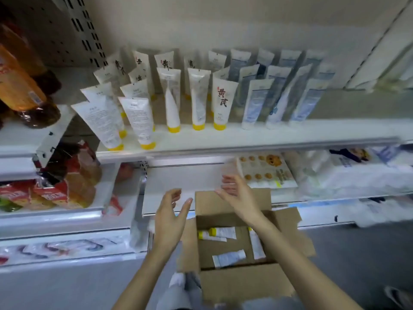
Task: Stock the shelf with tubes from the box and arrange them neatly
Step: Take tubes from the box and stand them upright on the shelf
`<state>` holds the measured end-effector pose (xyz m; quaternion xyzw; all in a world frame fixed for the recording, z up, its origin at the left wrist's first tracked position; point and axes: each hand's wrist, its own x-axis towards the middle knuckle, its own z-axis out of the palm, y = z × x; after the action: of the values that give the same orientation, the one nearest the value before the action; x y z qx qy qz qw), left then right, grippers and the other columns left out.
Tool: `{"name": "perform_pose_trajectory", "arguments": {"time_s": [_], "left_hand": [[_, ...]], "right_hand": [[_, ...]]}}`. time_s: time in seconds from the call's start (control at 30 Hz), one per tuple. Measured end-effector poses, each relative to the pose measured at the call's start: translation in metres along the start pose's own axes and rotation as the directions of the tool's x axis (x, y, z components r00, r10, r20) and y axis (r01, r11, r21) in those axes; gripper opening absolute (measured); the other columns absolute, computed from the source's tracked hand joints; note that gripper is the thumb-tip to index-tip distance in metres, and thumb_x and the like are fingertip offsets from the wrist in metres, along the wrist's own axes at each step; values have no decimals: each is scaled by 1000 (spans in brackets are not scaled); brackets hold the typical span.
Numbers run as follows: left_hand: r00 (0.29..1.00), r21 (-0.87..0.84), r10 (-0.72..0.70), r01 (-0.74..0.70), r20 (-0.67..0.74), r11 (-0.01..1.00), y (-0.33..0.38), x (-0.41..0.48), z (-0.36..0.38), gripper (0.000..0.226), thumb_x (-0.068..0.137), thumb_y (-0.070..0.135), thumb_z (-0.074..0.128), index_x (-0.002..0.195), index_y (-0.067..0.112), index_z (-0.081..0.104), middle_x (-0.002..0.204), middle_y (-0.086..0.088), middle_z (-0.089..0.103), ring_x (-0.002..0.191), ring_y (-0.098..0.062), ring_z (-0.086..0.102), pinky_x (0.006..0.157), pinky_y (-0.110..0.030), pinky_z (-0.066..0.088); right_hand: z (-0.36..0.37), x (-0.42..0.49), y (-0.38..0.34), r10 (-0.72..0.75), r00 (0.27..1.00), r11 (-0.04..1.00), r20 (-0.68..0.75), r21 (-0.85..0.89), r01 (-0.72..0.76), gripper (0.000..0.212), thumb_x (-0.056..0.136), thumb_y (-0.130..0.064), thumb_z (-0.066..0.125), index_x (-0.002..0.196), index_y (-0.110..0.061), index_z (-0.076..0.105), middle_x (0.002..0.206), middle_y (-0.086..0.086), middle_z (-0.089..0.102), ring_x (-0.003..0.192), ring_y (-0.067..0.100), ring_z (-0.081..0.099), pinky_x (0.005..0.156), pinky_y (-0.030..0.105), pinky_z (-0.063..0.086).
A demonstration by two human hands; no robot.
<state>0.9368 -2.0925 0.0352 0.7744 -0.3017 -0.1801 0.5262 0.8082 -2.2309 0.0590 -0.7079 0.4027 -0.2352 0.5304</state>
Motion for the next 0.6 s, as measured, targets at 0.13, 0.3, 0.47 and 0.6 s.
{"name": "perform_pose_trajectory", "arguments": {"time_s": [0.13,0.3,0.47,0.6], "left_hand": [[993,153,-106,97,54,983,-23,-33,31,43,88,34,61,127,19,50,127,2,56,118,-15,51,99,-30,41],[958,197,-281,265,58,944,-48,-67,59,53,88,39,59,135,18,46,136,-1,51,123,-19,49,104,-34,39],[895,268,-442,412,59,871,-88,-96,84,60,90,39,56,141,15,36,142,-4,44,128,-21,44,104,-30,33],[861,305,-504,463,67,832,-125,-112,104,65,91,41,53,146,18,27,150,-2,32,136,-21,33,111,-36,29]], "right_hand": [[-34,-19,55,119,988,990,100,-94,-109,46,81,-17,72,122,-10,51,112,2,56,90,2,58,79,12,48],[-60,-38,124,319,933,944,168,-145,-297,41,81,-25,72,117,-15,54,104,-5,57,93,9,58,66,9,45],[-64,-55,200,493,852,867,179,-187,-462,33,79,-25,74,106,-13,58,102,3,63,100,18,60,73,14,43],[-53,-58,264,599,781,797,174,-213,-564,30,78,-24,75,101,-13,58,100,5,63,93,16,60,70,17,47]]}}
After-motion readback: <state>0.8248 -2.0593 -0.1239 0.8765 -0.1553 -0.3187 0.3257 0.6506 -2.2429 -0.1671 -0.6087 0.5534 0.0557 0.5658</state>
